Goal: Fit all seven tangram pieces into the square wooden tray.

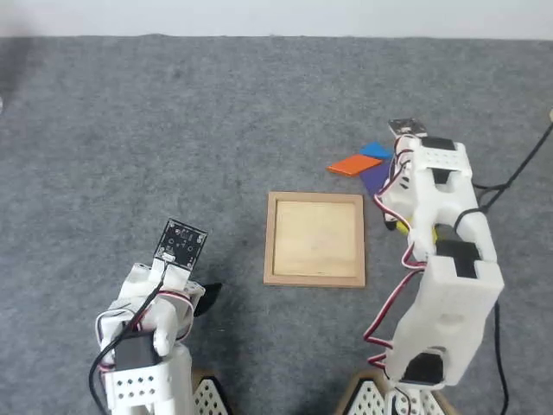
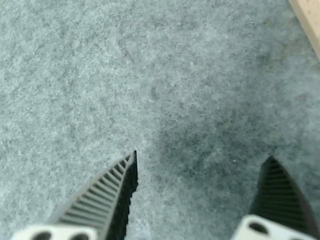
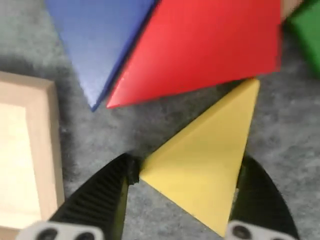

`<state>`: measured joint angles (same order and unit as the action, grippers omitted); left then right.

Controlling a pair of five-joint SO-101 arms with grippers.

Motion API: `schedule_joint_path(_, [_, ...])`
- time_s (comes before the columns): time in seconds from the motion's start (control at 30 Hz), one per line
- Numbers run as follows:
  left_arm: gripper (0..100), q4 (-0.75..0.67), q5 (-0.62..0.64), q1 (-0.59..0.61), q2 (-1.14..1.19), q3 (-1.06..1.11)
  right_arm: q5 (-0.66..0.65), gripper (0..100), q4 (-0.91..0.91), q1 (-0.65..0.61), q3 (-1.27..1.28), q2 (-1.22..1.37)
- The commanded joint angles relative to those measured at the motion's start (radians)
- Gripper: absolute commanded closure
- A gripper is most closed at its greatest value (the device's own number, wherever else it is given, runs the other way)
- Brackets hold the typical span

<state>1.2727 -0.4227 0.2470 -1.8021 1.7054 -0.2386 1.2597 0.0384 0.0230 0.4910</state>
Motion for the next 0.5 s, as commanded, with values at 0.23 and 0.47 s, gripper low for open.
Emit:
schedule_joint_path(0.23, [63,0.005,-0.008,-0.002,-0.015,-0.022,-0.002,93.1,0.028,0.013,-0.066,0.025])
schedule_joint_path(0.47, [63,0.005,-0.008,-0.005,-0.015,-0.022,0.0,95.3,0.053,0.01,-0.061,-0.071])
